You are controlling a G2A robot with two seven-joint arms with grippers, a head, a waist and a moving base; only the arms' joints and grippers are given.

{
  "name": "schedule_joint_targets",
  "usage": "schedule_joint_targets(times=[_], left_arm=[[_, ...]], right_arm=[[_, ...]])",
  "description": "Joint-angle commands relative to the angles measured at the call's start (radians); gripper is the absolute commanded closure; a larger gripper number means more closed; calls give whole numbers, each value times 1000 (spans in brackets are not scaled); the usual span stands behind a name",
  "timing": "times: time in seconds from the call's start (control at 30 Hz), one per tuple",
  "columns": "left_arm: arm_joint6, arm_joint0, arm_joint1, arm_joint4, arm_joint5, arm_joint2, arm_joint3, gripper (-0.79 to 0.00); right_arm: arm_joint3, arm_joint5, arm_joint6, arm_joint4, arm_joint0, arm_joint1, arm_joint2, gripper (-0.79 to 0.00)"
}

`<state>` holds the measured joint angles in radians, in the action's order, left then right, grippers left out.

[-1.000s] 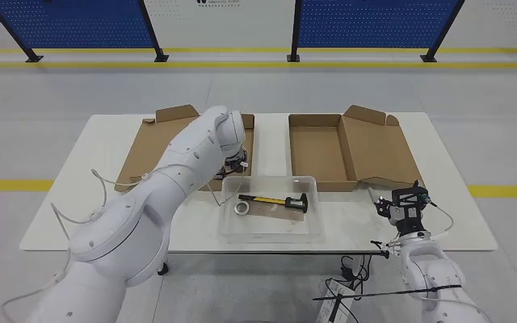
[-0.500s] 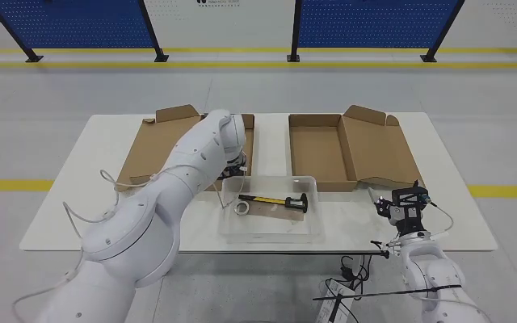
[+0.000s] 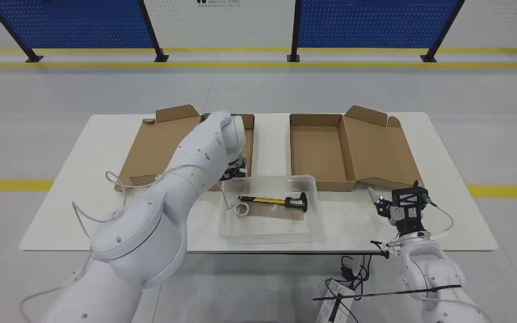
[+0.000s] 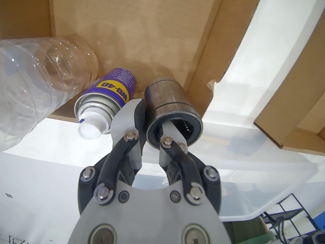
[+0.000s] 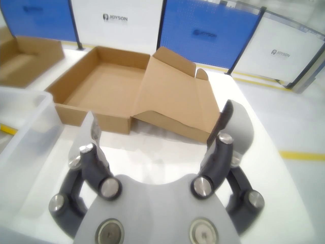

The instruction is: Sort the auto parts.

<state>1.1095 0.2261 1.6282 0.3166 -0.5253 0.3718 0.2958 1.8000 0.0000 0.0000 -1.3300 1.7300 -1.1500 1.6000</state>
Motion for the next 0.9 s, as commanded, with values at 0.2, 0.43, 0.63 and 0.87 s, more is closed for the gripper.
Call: schedule_joint_targets(times=[0.2,0.43,0.63,0.87], left_arm=[[-7,-6,17,8,18,12,-32,-175],[-15,-20,27,12,29,25,-42,-206],[-27,-47,33,19,42,39,-28,-237],[-21,-96,31,22,58,62,9,-277]], right_arm=[[0,0,0,0,0,0,0,-785],[0,0,0,0,0,0,0,-785],[0,0,0,0,0,0,0,-785],[0,0,0,0,0,0,0,-785]])
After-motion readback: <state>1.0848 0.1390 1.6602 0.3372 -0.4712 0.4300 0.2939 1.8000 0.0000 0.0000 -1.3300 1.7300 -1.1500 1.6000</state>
